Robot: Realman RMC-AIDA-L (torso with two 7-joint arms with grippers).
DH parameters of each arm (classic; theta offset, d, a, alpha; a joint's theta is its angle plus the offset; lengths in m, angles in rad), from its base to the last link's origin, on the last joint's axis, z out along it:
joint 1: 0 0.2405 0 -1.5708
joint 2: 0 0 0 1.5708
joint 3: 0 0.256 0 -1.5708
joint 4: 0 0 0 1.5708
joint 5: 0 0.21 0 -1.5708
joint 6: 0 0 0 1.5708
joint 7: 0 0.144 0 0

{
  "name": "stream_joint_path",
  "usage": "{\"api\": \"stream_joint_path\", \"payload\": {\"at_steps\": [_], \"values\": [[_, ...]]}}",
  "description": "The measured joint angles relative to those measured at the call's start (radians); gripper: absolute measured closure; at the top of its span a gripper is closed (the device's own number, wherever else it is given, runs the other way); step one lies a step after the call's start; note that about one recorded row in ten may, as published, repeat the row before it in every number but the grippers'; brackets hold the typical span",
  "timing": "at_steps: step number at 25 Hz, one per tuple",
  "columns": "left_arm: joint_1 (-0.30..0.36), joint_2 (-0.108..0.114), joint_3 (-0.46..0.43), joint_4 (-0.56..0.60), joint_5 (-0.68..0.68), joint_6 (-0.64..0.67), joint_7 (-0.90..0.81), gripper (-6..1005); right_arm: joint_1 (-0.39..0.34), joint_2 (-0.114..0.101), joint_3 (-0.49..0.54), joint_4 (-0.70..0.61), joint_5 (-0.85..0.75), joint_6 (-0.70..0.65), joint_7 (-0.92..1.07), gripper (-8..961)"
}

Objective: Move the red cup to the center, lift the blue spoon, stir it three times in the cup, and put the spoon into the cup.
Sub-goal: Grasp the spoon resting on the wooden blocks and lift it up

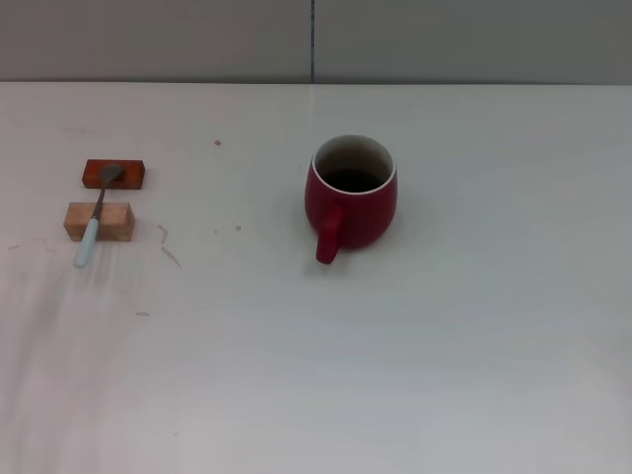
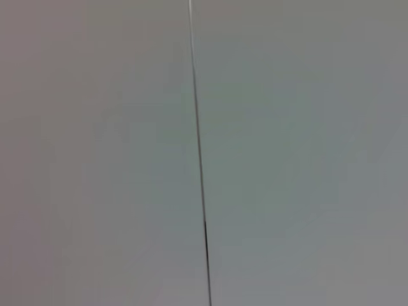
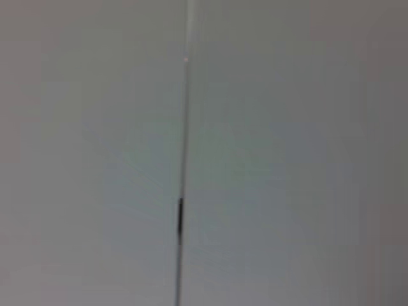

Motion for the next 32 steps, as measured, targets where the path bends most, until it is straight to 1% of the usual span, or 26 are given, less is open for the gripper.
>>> {"api": "stream_joint_path", "payload": {"at_steps": [2,3,5,7,10,11,12,13,15,17,18,21,22,24,27,28,32], "values": [[0.000,0.000,0.005,0.000,0.000,0.000,0.000,213,-0.004,0.000,0.014,0.000,0.000,0.003,0.015,890],[-0.001,0.001,0.033,0.000,0.000,0.001,0.000,213,-0.006,-0.002,0.026,-0.019,0.001,0.008,0.071,857],[-0.001,0.002,0.048,0.001,0.000,0.002,0.000,213,-0.007,-0.003,0.035,-0.033,0.004,0.009,0.101,793],[-0.001,0.002,0.078,0.001,0.000,0.004,0.000,213,-0.007,-0.002,0.040,-0.037,0.008,0.009,0.108,753],[0.005,0.002,0.157,0.001,0.000,0.005,0.000,213,-0.014,-0.001,0.044,-0.039,0.025,0.008,0.108,692],[0.005,0.002,0.157,0.001,0.000,0.005,0.000,213,-0.014,-0.001,0.044,-0.039,0.025,0.008,0.108,672],[0.006,0.002,0.182,0.001,0.000,0.005,-0.001,214,-0.015,-0.001,0.042,-0.039,0.026,0.008,0.108,652],[0.008,0.001,0.234,0.000,0.000,0.004,-0.009,214,-0.015,0.000,0.036,-0.039,0.026,0.008,0.106,632],[0.008,0.000,0.251,0.000,0.000,0.001,-0.014,214,-0.015,0.000,0.033,-0.039,0.026,0.007,0.104,591],[0.009,-0.001,0.325,-0.007,0.000,-0.025,-0.040,214,-0.016,0.002,0.030,-0.038,0.026,0.003,0.101,538],[0.009,-0.001,0.325,-0.007,0.000,-0.025,-0.040,214,-0.016,0.002,0.030,-0.038,0.026,0.003,0.101,506],[0.007,-0.001,0.362,-0.012,0.000,-0.067,-0.041,214,-0.015,0.001,0.030,-0.039,0.021,0.007,0.101,408],[0.007,-0.001,0.362,-0.012,0.000,-0.067,-0.041,214,-0.015,0.001,0.030,-0.039,0.021,0.007,0.101,376],[0.001,-0.002,0.366,-0.013,0.000,-0.124,-0.045,215,-0.016,0.001,0.030,-0.039,0.020,0.006,0.100,310],[-0.004,-0.001,0.362,-0.012,0.000,-0.154,-0.048,215,-0.016,0.002,0.030,-0.039,0.019,0.007,0.100,209],[-0.013,-0.001,0.357,-0.010,-0.005,-0.182,-0.050,215,-0.017,0.002,0.029,-0.039,0.019,0.008,0.100,176],[-0.025,-0.001,0.348,-0.006,-0.007,-0.216,-0.050,215,-0.016,0.002,0.029,-0.040,0.019,0.009,0.100,176]]}}
